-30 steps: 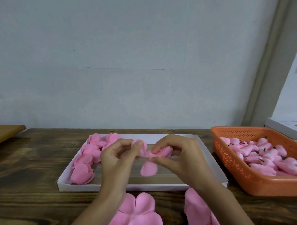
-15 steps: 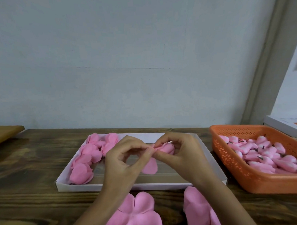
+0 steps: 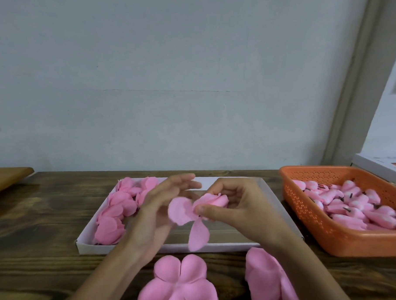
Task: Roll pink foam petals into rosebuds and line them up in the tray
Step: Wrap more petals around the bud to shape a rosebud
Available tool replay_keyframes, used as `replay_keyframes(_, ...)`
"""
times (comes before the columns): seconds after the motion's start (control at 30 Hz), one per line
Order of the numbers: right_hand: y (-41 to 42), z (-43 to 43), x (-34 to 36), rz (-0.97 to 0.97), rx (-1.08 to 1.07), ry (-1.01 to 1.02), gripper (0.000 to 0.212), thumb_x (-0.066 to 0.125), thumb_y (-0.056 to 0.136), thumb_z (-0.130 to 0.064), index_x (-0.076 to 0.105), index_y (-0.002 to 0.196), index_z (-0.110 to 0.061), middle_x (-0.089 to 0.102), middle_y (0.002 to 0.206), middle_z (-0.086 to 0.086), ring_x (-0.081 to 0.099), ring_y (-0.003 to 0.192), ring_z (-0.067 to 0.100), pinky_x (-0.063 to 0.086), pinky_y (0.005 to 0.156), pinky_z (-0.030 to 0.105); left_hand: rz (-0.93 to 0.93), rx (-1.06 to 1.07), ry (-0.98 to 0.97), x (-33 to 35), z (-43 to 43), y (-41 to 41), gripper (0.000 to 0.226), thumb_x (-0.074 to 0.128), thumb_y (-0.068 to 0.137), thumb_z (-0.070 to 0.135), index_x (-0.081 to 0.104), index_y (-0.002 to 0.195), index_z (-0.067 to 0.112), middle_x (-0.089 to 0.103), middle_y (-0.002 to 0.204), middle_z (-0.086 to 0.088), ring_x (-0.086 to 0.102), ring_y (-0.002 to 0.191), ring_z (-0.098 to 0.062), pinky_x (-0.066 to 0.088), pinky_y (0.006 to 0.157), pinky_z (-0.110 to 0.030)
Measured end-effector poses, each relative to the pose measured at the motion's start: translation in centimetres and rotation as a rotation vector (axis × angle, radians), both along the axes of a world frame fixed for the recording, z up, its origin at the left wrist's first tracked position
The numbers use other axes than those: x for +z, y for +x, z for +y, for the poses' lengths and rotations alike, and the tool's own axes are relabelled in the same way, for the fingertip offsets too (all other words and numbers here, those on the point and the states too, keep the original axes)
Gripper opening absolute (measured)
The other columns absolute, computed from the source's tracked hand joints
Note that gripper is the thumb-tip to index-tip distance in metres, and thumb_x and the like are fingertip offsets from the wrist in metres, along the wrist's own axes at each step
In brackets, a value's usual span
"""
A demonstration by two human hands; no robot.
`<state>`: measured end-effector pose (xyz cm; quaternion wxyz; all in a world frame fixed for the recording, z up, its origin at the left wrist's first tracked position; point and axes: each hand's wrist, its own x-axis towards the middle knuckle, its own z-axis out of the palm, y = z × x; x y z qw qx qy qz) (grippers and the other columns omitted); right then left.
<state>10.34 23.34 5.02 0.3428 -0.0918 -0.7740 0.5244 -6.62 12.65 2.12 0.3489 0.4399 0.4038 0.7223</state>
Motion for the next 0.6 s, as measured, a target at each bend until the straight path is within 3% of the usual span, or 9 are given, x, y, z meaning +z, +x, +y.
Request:
replay_keyframes(0.07, -0.2, 0.0, -0.2, -0.015, 0.038, -0.020, 0.022, 0.084, 0.082, 0.001, 0.065, 0.085, 0.013, 0.079, 0.088, 0.015, 0.075, 0.080, 0.024, 0.060, 0.077, 0.047, -0.084, -0.081, -0.080, 0.2, 0.1, 1.0, 0.046, 0.032, 0.109, 0.029, 0.068, 0.131, 0.012, 0.069, 0.131, -0.016, 0.064, 0.125, -0.030, 0.055, 0.101, -0.045)
replay_keyframes(0.1, -0.3, -0.1, -0.3, -0.025, 0.059, -0.018, 0.022, 0.083, 0.083, 0.002, 0.065, 0.086, 0.013, 0.080, 0.088, 0.013, 0.075, 0.080, 0.023, 0.061, 0.078, 0.046, -0.138, -0.085, -0.099, 0.1, 0.3, 1.7, 0.052, 0.027, 0.110, 0.031, 0.074, 0.123, 0.013, 0.073, 0.124, -0.014, 0.069, 0.119, -0.025, 0.058, 0.095, -0.037)
replay_keyframes(0.17, -0.7, -0.5, -0.6, -0.014, 0.103, -0.013, 0.013, 0.081, 0.084, 0.004, 0.068, 0.082, 0.007, 0.080, 0.092, 0.008, 0.075, 0.080, 0.022, 0.063, 0.075, 0.044, -0.228, -0.043, -0.099, -0.2, 0.9, 3.3, 0.059, 0.032, 0.108, 0.034, 0.083, 0.085, 0.017, 0.078, 0.092, -0.004, 0.076, 0.090, -0.012, 0.058, 0.077, -0.026)
replay_keyframes(0.2, -0.9, -0.7, -0.6, -0.001, 0.115, -0.017, 0.012, 0.081, 0.084, 0.004, 0.071, 0.079, -0.002, 0.080, 0.096, 0.007, 0.074, 0.080, 0.024, 0.063, 0.072, 0.045, -0.299, -0.036, -0.100, -0.3, 1.2, 4.0, 0.056, 0.040, 0.102, 0.040, 0.081, 0.071, 0.017, 0.075, 0.083, -0.003, 0.075, 0.081, -0.011, 0.056, 0.074, -0.028)
replay_keyframes(0.27, -1.2, -1.0, -0.5, 0.010, 0.101, -0.030, 0.017, 0.081, 0.085, 0.000, 0.074, 0.077, -0.014, 0.079, 0.101, 0.009, 0.074, 0.079, 0.028, 0.063, 0.069, 0.046, -0.405, -0.023, -0.084, -0.8, 1.5, 4.5, 0.052, 0.049, 0.091, 0.051, 0.078, 0.066, 0.015, 0.074, 0.083, -0.007, 0.075, 0.082, -0.016, 0.058, 0.073, -0.033)
replay_keyframes(0.37, -1.0, -0.9, -0.5, 0.014, 0.046, -0.057, 0.013, 0.084, 0.083, -0.003, 0.074, 0.078, -0.009, 0.079, 0.097, 0.007, 0.076, 0.076, 0.029, 0.065, 0.065, 0.044, -0.390, -0.054, -0.085, -0.8, 1.5, 4.0, 0.054, 0.039, 0.104, 0.035, 0.082, 0.083, 0.010, 0.076, 0.094, -0.014, 0.076, 0.091, -0.024, 0.061, 0.078, -0.036)
replay_keyframes(0.43, -0.7, -0.8, -0.4, 0.001, -0.028, -0.035, 0.020, 0.089, 0.079, -0.007, 0.071, 0.075, -0.016, 0.079, 0.095, 0.009, 0.077, 0.075, 0.035, 0.065, 0.066, 0.051, -0.328, 0.032, -0.136, -1.0, 1.6, 3.0, 0.058, 0.033, 0.110, 0.021, 0.083, 0.081, 0.014, 0.077, 0.085, -0.011, 0.076, 0.081, -0.018, 0.060, 0.068, -0.027)
replay_keyframes(0.5, -0.5, -0.9, -0.3, -0.047, -0.092, 0.076, 0.022, 0.092, 0.076, -0.014, 0.071, 0.074, -0.021, 0.078, 0.091, 0.008, 0.076, 0.077, 0.035, 0.063, 0.069, 0.056, -0.311, 0.041, -0.199, -0.3, 1.5, 2.7, 0.057, 0.039, 0.109, 0.031, 0.083, 0.081, 0.008, 0.078, 0.089, -0.016, 0.077, 0.081, -0.023, 0.060, 0.062, -0.028)
replay_keyframes(0.6, -0.5, -1.3, -0.2, -0.164, -0.167, 0.316, 0.021, 0.093, 0.073, -0.029, 0.072, 0.078, -0.029, 0.075, 0.087, -0.009, 0.072, 0.077, 0.015, 0.060, 0.067, 0.034, -0.250, 0.082, -0.259, 0.2, 1.5, 2.8, 0.069, 0.040, 0.109, 0.032, 0.078, 0.055, 0.013, 0.072, 0.059, -0.006, 0.071, 0.055, -0.009, 0.052, 0.047, -0.016)
